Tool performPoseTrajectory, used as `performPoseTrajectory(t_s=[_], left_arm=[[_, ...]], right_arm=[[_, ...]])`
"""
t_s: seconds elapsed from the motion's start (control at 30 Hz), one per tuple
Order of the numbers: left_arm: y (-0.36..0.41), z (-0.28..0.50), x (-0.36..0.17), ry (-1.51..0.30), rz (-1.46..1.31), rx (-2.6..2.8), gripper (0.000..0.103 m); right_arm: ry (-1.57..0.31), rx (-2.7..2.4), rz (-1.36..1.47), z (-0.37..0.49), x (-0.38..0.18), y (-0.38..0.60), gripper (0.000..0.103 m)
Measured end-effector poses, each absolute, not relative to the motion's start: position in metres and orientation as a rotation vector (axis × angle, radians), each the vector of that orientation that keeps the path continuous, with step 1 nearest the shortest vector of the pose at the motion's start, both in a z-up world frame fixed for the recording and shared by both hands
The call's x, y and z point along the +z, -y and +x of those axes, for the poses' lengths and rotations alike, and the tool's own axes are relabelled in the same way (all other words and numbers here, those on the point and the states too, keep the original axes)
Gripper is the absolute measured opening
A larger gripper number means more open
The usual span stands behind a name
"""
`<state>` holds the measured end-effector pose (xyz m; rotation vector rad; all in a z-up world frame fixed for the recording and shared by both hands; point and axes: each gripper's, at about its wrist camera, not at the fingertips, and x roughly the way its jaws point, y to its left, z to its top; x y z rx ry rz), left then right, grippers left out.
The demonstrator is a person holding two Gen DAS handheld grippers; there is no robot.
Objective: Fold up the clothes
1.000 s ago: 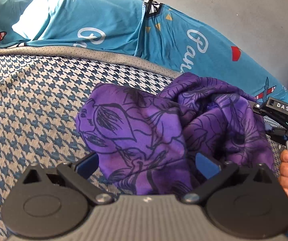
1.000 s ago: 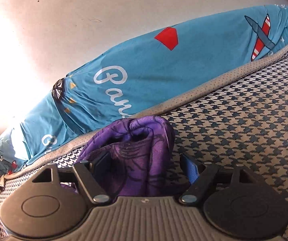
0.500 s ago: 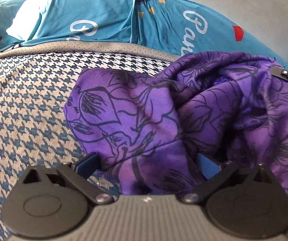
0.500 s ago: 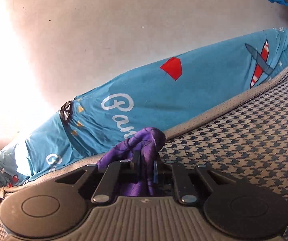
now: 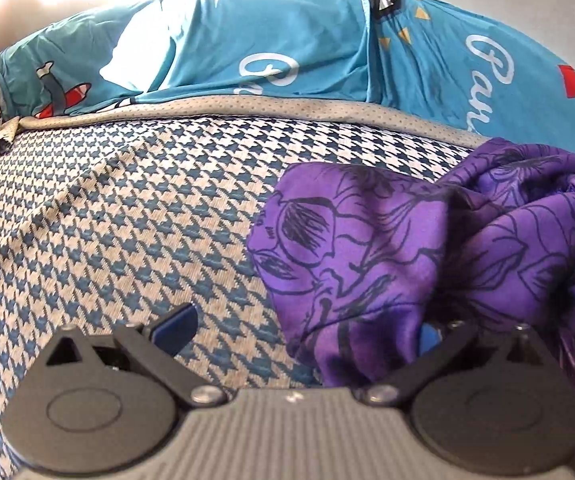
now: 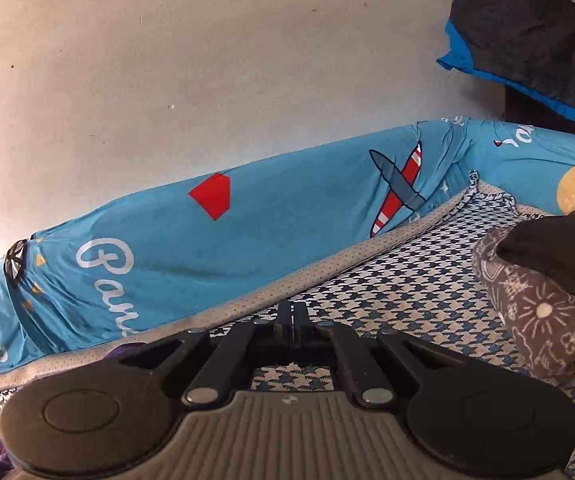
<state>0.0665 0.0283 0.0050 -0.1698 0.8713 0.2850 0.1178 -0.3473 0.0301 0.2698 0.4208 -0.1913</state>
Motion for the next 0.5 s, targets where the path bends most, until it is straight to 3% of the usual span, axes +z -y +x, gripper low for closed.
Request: performPoseTrajectory(t_s=[0.27,0.37,0.43,0.5], left_arm=[[-0.034,0.068,0.005,-0.847,-0.11,0.369,0.103],[-0.049,0.069,0.008,-0.828,-0.118,0.432,0.103],[-0.06,0.069,0.01,-0.82,-0.139,0.467,0.103],[-0.072,0.069,0.015,-0.804,-0.139,0.514,0.103]], right_arm=[[-0.499,0.004,0.335,0.121,0.027,0.34,0.006],[-0.503,0.049,0.324,0.119,0.027,0.333,0.017],[-0.507,0.066,0.314,0.115,0.028,0.331,0.031],[-0.518,0.095,0.334,0.111,0.028,0.332,0.034]])
